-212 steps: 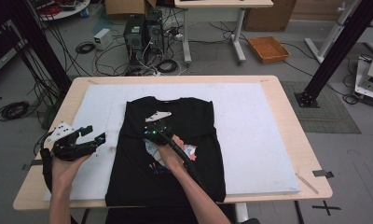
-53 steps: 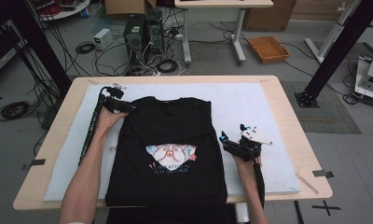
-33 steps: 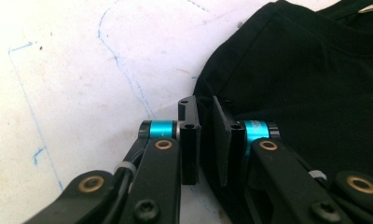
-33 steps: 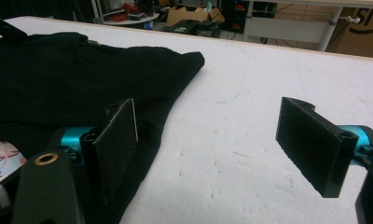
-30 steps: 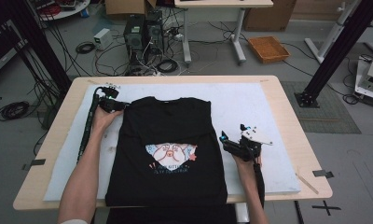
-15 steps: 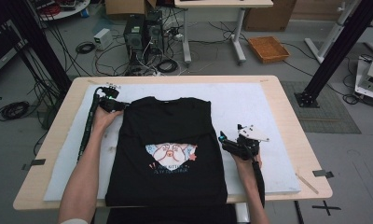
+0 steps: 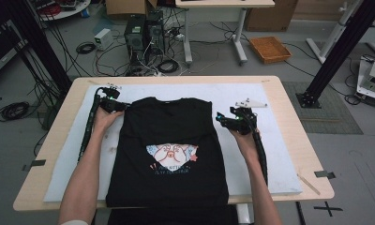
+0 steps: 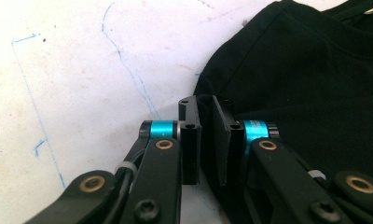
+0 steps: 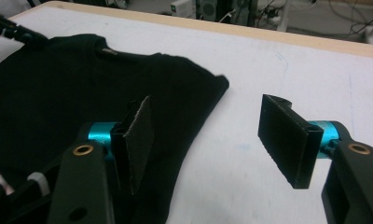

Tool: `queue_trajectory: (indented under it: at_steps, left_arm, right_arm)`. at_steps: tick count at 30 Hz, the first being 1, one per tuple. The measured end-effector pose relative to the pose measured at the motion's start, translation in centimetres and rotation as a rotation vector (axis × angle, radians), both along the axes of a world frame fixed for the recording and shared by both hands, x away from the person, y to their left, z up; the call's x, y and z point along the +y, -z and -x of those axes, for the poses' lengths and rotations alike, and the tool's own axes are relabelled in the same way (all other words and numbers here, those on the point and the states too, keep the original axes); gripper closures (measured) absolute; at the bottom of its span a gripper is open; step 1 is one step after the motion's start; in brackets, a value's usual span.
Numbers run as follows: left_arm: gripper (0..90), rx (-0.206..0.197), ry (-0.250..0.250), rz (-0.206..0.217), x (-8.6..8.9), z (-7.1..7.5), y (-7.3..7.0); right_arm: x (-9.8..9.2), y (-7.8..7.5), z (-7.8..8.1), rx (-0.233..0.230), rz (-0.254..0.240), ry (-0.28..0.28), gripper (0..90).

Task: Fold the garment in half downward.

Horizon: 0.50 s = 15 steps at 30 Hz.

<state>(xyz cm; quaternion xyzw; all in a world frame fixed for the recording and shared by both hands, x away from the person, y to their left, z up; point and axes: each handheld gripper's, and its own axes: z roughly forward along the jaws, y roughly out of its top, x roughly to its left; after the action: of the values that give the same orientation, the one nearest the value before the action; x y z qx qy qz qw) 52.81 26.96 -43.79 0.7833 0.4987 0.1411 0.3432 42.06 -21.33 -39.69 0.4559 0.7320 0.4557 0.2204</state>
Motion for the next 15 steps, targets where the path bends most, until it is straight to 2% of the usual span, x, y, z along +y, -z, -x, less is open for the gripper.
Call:
queue_trajectory:
  at_steps: [3, 9, 15]
  left_arm:
    - [81.7, 0.000, 0.001, -0.008, -0.1, 0.0, 0.0]
    - [81.7, 0.000, 0.000, -0.010, -0.1, 0.0, 0.0]
    - [81.6, -0.001, -0.002, -0.009, -0.1, 0.0, 0.0]
  right_arm:
    - [0.3, -0.3, -2.6, 0.044, -0.006, -0.001, 36.3]
    - [1.4, 0.1, -7.4, 0.157, -0.003, -0.025, 36.8]
    - [2.8, 0.6, -10.4, 0.224, 0.033, -0.027, 35.9]
